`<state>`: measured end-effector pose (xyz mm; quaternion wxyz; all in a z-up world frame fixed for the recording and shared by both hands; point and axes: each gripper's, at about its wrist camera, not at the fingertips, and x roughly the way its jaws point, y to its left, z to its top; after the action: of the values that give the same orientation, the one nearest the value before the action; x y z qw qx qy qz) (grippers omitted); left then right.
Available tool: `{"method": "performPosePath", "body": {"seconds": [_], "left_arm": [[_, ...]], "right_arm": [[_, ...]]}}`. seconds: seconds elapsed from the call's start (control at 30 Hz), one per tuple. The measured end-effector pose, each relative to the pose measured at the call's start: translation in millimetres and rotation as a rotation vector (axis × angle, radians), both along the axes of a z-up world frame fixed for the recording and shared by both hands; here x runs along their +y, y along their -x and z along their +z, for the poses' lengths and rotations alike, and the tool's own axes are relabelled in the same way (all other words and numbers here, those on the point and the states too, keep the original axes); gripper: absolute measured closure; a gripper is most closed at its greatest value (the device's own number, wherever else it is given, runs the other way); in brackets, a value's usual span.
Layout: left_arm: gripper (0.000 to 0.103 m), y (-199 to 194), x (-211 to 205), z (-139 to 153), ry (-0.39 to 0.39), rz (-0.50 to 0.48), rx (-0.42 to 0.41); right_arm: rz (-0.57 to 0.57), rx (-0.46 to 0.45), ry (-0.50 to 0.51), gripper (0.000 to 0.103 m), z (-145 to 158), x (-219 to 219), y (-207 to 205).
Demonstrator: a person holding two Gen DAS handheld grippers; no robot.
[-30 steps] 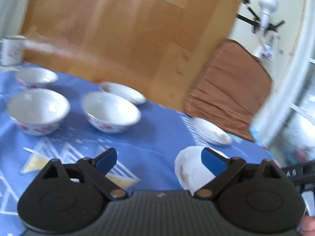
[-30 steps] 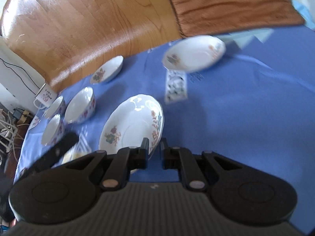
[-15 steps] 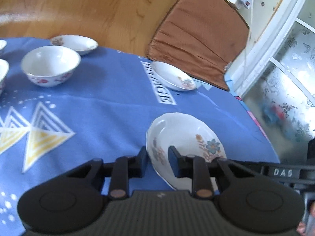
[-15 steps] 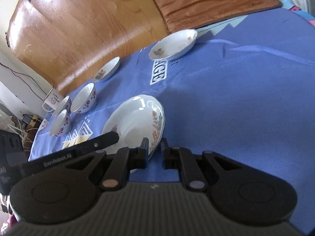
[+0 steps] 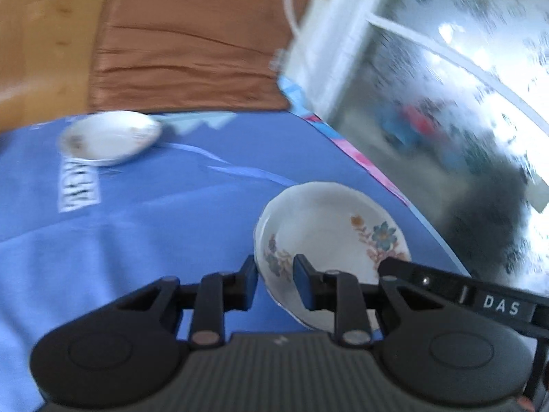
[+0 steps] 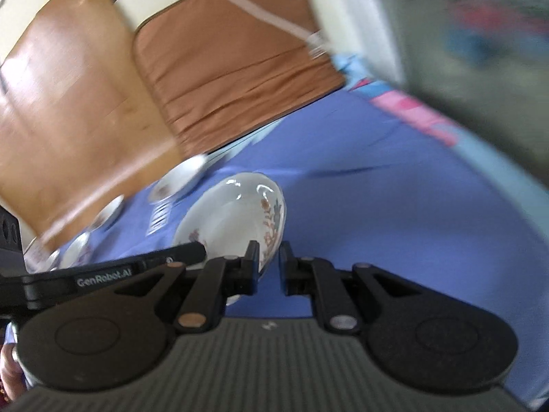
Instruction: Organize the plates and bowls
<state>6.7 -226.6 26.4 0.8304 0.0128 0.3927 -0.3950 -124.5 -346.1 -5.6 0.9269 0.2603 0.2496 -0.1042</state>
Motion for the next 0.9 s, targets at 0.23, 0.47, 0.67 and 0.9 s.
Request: {"method": "performPosePath", "body": {"seconds": [0.23, 0.47, 0.67, 0.9], "left_arm": [[0.078, 10, -38, -15, -0.061, -0.05, -0.018], [0.053, 19, -28, -3, -0.032, -0.058, -0.103], [0.053, 4, 24, 12, 0.032, 0.036, -0.138], [0.053, -35, 117, -3, -0.043, 0.307, -0.185]], "right_arm": [[-0.096, 0.03, -0.013, 0.088, -17, -25, 16], [-0.173, 0.006, 0.062, 0.054, -21, -18, 13], [-0.257, -0.114, 0.211, 0.05, 1, -5, 21], [-0.046, -0.104, 0.2, 0.056, 8, 28, -16]]}}
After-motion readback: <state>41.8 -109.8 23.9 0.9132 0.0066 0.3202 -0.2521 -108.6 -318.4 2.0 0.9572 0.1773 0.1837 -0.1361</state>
